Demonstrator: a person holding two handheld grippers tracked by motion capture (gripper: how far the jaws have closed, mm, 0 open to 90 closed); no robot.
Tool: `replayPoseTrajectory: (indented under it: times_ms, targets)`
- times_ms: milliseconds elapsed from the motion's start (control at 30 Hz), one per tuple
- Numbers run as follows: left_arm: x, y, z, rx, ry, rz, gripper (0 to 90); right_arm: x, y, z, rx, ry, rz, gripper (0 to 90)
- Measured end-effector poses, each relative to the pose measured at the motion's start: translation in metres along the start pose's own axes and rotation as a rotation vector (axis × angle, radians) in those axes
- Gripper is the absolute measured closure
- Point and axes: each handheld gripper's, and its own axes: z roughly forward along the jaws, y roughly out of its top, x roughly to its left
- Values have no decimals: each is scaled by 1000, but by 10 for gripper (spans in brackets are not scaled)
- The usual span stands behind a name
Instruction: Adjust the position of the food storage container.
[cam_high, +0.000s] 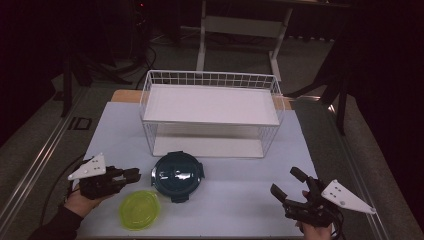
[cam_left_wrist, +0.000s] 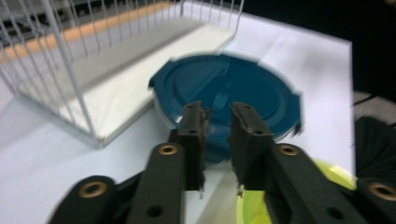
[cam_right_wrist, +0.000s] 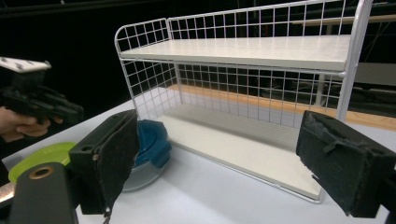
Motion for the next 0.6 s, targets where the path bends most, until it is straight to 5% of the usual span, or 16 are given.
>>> replayPoseTrajectory:
  times_ms: [133,367,600]
  targets:
    - [6,-7,12,66,4,14,882,0,-1,-1,-6,6,8,130]
    - [11,-11,30,148,-12,48,887,0,-3,-2,-3,8,10,131]
    - [13,-9,43,168,-18,88,888,-2,-4,-2,-2,14,12,131]
